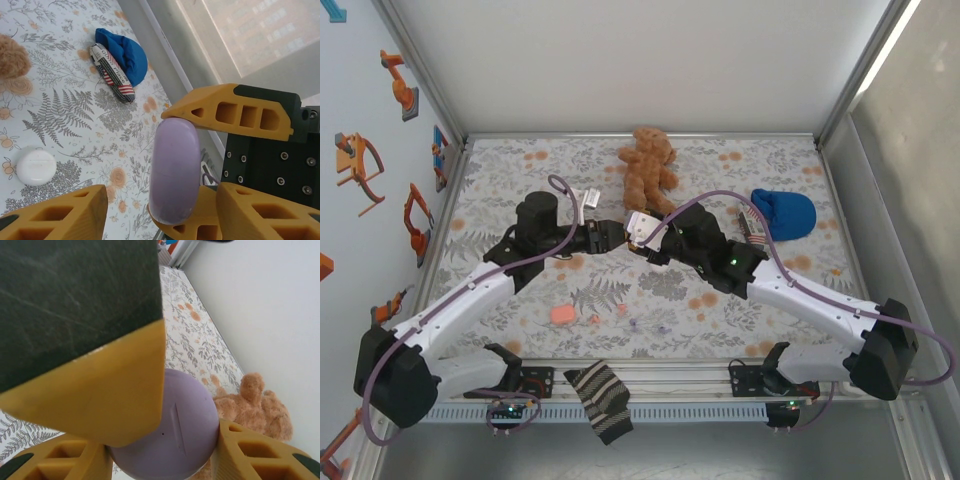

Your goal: Insert wireless bluetooth earbuds into charging case

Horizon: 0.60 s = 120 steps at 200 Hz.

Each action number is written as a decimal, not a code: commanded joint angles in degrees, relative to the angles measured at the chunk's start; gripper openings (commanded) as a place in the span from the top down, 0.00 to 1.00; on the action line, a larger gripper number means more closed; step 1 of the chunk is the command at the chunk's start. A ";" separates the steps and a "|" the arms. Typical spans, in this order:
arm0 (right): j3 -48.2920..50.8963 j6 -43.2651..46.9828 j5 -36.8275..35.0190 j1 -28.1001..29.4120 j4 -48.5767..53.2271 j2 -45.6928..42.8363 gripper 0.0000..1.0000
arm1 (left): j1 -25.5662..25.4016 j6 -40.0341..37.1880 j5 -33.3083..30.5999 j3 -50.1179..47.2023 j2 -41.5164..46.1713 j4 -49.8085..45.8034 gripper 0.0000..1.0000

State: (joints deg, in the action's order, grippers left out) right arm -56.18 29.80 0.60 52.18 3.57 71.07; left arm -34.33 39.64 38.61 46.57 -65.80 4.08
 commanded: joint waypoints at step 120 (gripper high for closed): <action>-1.58 -0.71 -0.47 0.20 -1.99 -1.28 0.57 | -1.02 -0.36 2.29 3.36 -1.79 1.26 0.67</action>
State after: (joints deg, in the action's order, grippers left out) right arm -56.18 29.82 0.58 52.18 3.57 71.07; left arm -34.96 40.01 39.11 47.99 -67.24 4.91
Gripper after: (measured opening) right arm 0.458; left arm 0.345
